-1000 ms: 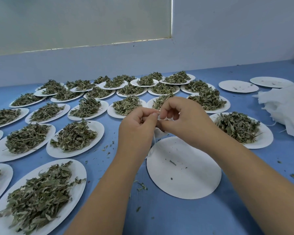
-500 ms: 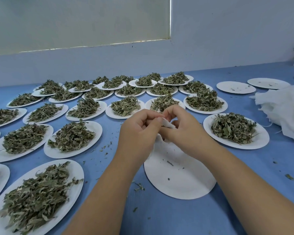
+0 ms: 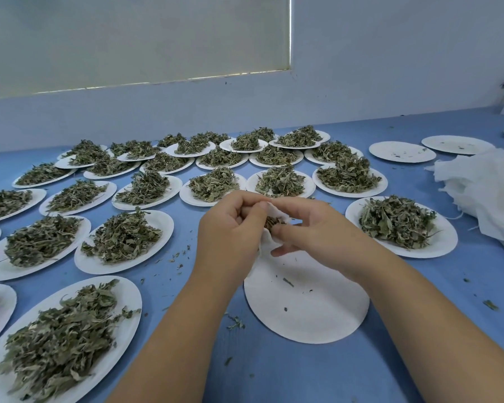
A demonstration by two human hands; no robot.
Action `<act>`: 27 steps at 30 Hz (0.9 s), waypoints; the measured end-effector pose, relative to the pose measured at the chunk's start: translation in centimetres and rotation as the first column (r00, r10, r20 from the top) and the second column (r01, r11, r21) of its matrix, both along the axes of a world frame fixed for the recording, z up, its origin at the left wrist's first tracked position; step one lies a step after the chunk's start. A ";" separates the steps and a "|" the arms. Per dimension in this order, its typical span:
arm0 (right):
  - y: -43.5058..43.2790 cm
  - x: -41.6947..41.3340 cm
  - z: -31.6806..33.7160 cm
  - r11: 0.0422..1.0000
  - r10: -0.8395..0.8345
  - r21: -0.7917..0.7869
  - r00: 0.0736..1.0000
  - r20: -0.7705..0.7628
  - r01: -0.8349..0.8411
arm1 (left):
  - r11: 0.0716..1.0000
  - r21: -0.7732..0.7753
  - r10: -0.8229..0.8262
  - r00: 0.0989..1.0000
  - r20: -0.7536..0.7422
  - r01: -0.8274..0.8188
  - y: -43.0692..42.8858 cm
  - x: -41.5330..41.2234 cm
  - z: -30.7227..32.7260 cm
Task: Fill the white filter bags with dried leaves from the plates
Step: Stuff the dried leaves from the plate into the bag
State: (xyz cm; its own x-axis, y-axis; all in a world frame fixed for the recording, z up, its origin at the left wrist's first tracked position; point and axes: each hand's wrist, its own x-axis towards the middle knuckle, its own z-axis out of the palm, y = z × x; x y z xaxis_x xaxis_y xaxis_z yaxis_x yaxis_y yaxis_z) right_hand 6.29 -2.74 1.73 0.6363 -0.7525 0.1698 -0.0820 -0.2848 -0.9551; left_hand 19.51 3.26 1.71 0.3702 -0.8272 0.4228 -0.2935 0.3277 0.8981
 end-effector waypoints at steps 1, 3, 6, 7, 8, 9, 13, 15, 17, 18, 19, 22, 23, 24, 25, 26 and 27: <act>0.1 -0.1 0.0 1.000 0.008 0.002 1.000 0.003 -0.008 | 1.000 0.004 0.008 1.000 0.014 -0.008 0.0 0.0 0.0; 0.2 -0.1 0.0 0.999 -0.028 -0.020 1.000 0.003 0.028 | 1.000 0.015 0.015 0.999 0.039 -0.016 0.0 -0.1 -0.1; -0.1 -0.4 0.1 0.993 -0.108 -0.045 0.994 0.001 0.108 | 0.999 0.017 0.028 0.998 0.051 -0.028 0.0 -0.1 -0.2; -0.2 -0.5 0.1 0.992 -0.116 -0.038 0.993 0.002 0.116 | 0.999 0.014 0.035 0.998 0.053 -0.036 -0.1 -0.1 -0.2; -0.4 -0.7 0.2 0.993 -0.114 -0.025 0.994 0.007 0.114 | 0.999 0.007 0.042 0.998 0.053 -0.042 -0.1 -0.1 -0.2; -0.4 -0.8 0.2 0.994 -0.106 -0.010 0.994 0.015 0.107 | 0.999 -0.001 0.048 0.997 0.052 -0.048 -0.1 -0.1 -0.2; -0.4 -0.8 0.3 0.993 -0.117 -0.028 0.993 0.028 0.118 | 0.999 -0.007 0.045 0.996 0.073 -0.044 -0.1 0.0 -0.2; -0.5 -0.7 0.1 0.983 -0.160 -0.086 0.987 0.000 0.160 | 0.999 -0.005 0.046 0.995 0.092 -0.046 -0.2 -0.1 -0.4; -0.5 -0.7 0.1 0.976 -0.187 -0.113 0.982 -0.005 0.185 | 0.999 0.002 0.044 0.994 0.100 -0.044 -0.3 -0.1 -0.5; -0.5 -0.7 0.1 0.972 -0.198 -0.133 0.980 -0.010 0.195 | 0.999 0.010 0.036 0.994 0.100 -0.037 -0.3 -0.1 -0.5; -0.5 -0.6 0.0 0.966 -0.212 -0.159 0.977 -0.022 0.206 | 1.000 0.019 0.023 0.995 0.100 -0.025 -0.3 -0.2 -0.5; -0.4 -0.4 -0.1 0.943 -0.268 -0.217 0.962 -0.050 0.251 | 0.999 0.026 -0.028 0.993 0.118 0.025 -0.2 -0.3 -0.5; -0.4 -0.3 -0.2 0.939 -0.281 -0.222 0.958 -0.053 0.263 | 0.999 0.023 -0.042 0.991 0.125 0.039 -0.1 -0.3 -0.5; -0.3 -0.1 -0.3 0.935 -0.293 -0.227 0.955 -0.056 0.273 | 0.998 0.019 -0.054 0.990 0.128 0.052 -0.1 -0.4 -0.4; -0.3 0.1 -0.4 0.928 -0.307 -0.240 0.949 -0.068 0.283 | 0.998 0.016 -0.062 0.990 0.128 0.060 0.0 -0.4 -0.4; -0.3 0.3 -0.4 0.919 -0.326 -0.263 0.941 -0.087 0.294 | 0.998 0.014 -0.066 0.990 0.125 0.065 0.0 -0.5 -0.4; -0.2 0.3 -0.4 0.910 -0.344 -0.283 0.933 -0.104 0.304 | 0.998 0.014 -0.065 0.991 0.120 0.064 0.0 -0.5 -0.4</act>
